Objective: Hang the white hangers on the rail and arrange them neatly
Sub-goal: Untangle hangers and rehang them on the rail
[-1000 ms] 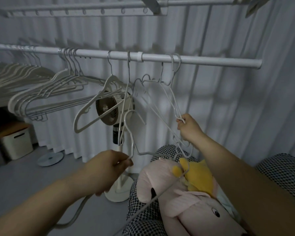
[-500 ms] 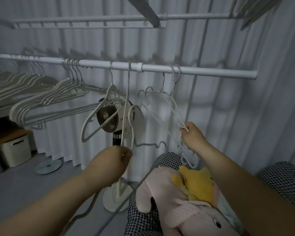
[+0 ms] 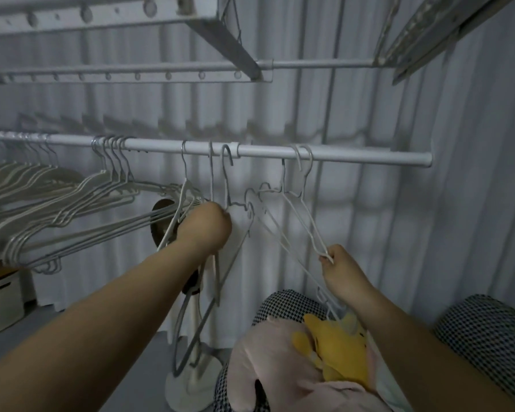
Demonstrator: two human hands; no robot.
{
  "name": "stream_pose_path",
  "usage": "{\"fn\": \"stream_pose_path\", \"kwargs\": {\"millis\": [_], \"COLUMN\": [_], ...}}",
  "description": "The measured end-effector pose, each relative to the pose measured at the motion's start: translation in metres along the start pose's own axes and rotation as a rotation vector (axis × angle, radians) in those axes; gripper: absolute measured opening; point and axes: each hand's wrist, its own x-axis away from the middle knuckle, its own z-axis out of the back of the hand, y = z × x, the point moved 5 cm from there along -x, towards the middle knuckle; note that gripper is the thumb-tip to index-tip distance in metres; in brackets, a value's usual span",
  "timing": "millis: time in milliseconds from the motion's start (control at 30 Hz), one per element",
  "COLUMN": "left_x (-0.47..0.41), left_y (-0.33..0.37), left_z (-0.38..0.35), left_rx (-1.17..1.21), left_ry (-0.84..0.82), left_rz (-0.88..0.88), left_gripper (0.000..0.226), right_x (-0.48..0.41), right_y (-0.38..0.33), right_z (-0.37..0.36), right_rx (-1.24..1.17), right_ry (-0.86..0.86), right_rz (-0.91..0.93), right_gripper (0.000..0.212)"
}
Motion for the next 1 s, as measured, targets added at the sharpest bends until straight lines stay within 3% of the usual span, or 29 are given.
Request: {"fn": "stream_pose_path", "kwargs": {"millis": [133, 333, 667, 1000], "left_x": [-0.014, -0.023, -0.039, -0.057], "left_y": [0.012, 0.029, 0.016, 0.018], "left_z": [-0.004, -0.008, 0.001, -0.012], "left_rx": [-0.007, -0.078, -0.093, -0.179], "left_ry": [0.007, -0.032, 0.039, -0.060], "left_rz": [-0.002, 0.027, -0.022, 0.026], "left_gripper": [0.030, 0.022, 0.025, 0.023], "right_x": [0.002, 0.004, 0.003, 0.005], "right_y": [0.006, 0.017, 0.036, 0.030], "right_z": [0.006, 0.016, 0.033, 0.033], "right_rx": [0.012, -0.019, 0.000, -0.013], "right_ry": [0.010, 0.063, 0.145, 0.090], "right_rz": [-0.014, -0.057, -0.069, -0.051], "right_gripper": [0.011, 0.033, 0.034, 0.034]}}
